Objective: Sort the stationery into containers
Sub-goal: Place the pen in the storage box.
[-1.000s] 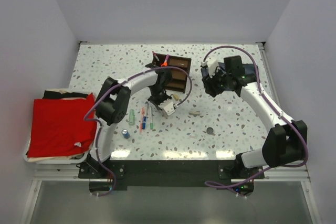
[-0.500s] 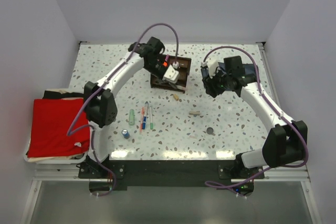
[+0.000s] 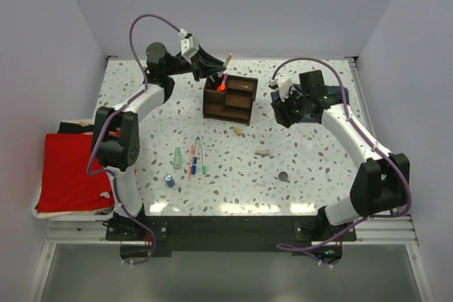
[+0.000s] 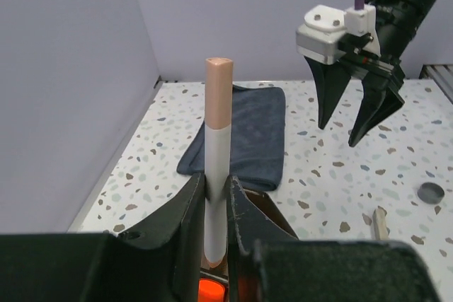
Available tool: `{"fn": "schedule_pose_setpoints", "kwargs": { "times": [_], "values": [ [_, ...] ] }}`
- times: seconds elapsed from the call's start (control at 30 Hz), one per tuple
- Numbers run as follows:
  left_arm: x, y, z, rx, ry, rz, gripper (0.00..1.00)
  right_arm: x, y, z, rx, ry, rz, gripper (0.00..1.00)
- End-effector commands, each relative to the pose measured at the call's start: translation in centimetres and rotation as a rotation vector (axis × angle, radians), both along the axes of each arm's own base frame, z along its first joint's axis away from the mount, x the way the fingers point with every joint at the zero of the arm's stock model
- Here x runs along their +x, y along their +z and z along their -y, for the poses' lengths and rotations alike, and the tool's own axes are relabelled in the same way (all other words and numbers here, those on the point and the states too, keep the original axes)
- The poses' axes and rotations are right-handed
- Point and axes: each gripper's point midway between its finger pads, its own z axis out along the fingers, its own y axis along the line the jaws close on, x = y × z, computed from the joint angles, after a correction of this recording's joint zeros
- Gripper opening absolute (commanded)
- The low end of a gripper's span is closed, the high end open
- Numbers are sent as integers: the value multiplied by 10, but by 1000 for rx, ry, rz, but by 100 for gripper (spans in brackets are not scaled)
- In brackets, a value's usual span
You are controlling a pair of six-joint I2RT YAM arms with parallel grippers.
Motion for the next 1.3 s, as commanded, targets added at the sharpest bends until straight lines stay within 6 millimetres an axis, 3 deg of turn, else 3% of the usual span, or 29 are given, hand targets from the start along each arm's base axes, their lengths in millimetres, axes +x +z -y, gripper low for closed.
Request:
{"fn": "schedule_pose_setpoints", "kwargs": {
  "times": [0.0, 0.4, 0.93, 1.03, 1.1, 1.27],
  "values": [
    [13, 51, -15, -152, 41, 75, 0, 12, 16, -1, -1, -11, 41, 52],
    [47, -22, -27, -100, 92, -58, 0, 13, 8, 0, -13, -17, 20, 52],
    [77, -102, -24, -47, 115, -181, 0, 18, -9, 0, -29, -18, -31, 52],
    [80, -109, -25, -43, 122, -193, 12, 20, -11, -1, -27, -18, -33, 52],
    [79, -111, -26, -42, 122, -196, 14, 22, -13, -2, -26, -17, -36, 52],
    [72, -101, -32, -42, 113, -168, 32, 28, -16, -6, -13, -17, -42, 52]
  ]
}}
